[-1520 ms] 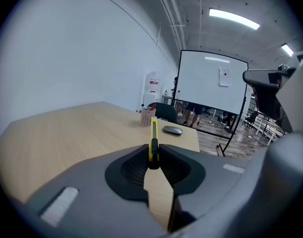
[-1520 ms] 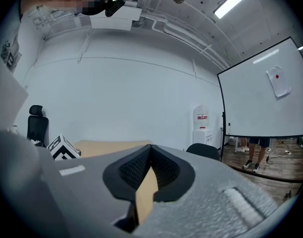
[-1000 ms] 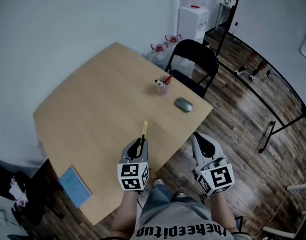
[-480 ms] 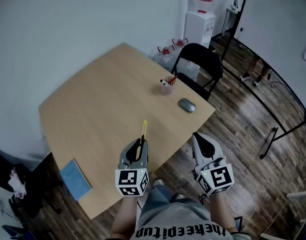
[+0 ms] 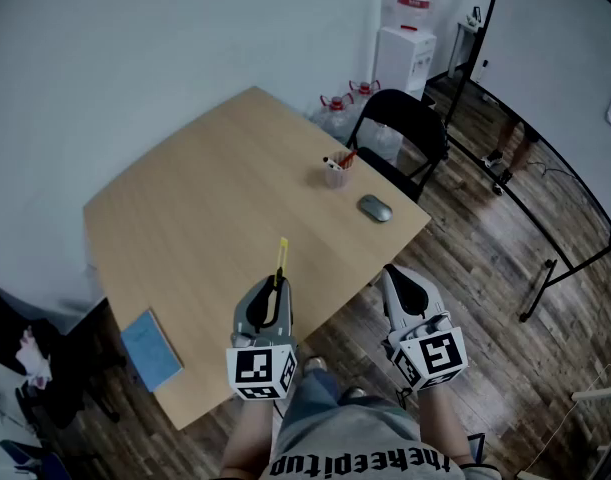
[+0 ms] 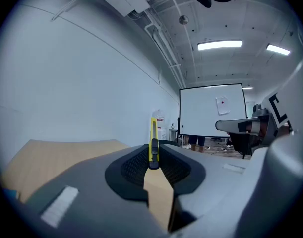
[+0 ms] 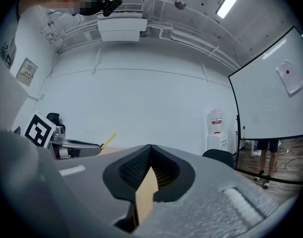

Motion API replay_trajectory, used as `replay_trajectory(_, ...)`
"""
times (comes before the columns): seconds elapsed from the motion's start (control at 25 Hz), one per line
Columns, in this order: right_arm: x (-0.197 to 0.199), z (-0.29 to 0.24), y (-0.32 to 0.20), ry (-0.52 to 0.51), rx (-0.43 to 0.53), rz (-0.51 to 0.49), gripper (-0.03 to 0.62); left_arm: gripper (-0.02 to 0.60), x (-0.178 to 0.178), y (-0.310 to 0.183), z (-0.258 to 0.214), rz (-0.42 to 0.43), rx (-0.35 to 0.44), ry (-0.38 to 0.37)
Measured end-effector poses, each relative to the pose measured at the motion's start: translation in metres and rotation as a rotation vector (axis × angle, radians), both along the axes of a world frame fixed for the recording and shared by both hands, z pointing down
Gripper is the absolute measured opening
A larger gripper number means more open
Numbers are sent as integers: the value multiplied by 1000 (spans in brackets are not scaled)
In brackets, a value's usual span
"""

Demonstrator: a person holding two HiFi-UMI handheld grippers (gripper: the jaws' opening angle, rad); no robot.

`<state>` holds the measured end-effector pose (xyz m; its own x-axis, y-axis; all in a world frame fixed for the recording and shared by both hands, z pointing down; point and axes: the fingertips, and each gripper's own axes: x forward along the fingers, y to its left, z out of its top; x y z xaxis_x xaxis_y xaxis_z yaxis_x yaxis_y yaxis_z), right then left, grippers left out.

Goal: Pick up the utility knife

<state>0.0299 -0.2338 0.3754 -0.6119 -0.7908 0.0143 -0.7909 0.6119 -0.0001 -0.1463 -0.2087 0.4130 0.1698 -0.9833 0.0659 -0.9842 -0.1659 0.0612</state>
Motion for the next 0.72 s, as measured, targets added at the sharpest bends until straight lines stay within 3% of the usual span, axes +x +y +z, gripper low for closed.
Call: replay_trajectory(0.72,4,-5,21,-9,16,-41,0,86,-6,29,-31,-86,132,14)
